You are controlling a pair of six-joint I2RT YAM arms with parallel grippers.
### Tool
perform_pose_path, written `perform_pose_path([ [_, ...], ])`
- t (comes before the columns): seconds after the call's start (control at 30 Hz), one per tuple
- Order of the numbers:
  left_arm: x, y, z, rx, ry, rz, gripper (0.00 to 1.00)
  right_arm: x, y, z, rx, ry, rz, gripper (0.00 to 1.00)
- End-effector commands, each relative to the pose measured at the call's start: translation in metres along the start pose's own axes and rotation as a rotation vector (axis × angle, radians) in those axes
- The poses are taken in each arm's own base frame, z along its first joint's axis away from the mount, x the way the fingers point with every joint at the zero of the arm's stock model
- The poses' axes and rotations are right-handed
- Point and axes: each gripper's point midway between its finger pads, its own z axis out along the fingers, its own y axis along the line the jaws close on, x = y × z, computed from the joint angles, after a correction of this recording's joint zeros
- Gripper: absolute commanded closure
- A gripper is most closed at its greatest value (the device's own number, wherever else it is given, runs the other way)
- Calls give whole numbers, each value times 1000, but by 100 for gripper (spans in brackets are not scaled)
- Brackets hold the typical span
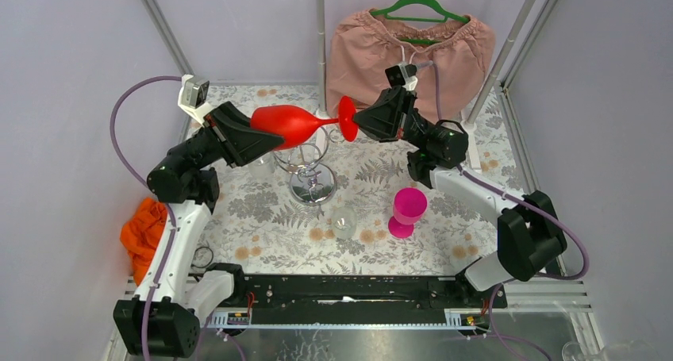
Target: Take the wine glass off the wine glass rack
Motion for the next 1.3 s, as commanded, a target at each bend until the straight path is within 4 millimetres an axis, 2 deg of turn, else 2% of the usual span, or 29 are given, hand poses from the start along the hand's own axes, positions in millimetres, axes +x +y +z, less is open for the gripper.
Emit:
perform_pose_path([
  [0.0, 7, 6, 1, -16, 6, 1, 66, 20, 0, 10, -57, 76, -92, 100],
  [0.1, 7, 6, 1, -15, 5, 1, 67, 26, -6, 14, -50, 88, -79, 100],
  [0.17, 8, 5, 1, -18, 5, 4, 72, 26, -10, 14, -45, 83, -70, 100],
  [0.33, 8, 4, 1, -64, 5, 29, 99, 26, -12, 12, -45, 77, -64, 100],
  [0.5, 7, 7, -2, -143, -10, 63, 100, 26, -9, 12, -52, 77, -66, 98],
  [0.57, 7, 8, -3, -162, -19, 65, 100, 26, -8, 12, -55, 77, -67, 88],
  [0.67, 9, 5, -4, -148, -26, 53, 100, 27, -5, 12, -63, 78, -70, 80],
  [0.73, 9, 5, -4, -138, -31, 42, 100, 27, -4, 12, -64, 78, -70, 69],
  [0.93, 6, -1, -4, -118, -58, 42, 100, 29, -3, 10, -73, 78, -64, 47],
  [1.03, 2, -7, -3, -133, -68, 64, 100, 29, -4, 8, -68, 73, -59, 29],
  [1.1, -2, -12, -2, -154, -78, 85, 100, 30, -8, 6, -57, 67, -50, 8],
  [1.17, -7, -16, -1, -186, -85, 113, 100, 30, -13, 3, -44, 64, -42, 3],
  [1.27, -14, -22, -1, -234, -101, 149, 100, 31, -21, -1, -25, 56, -29, 0],
])
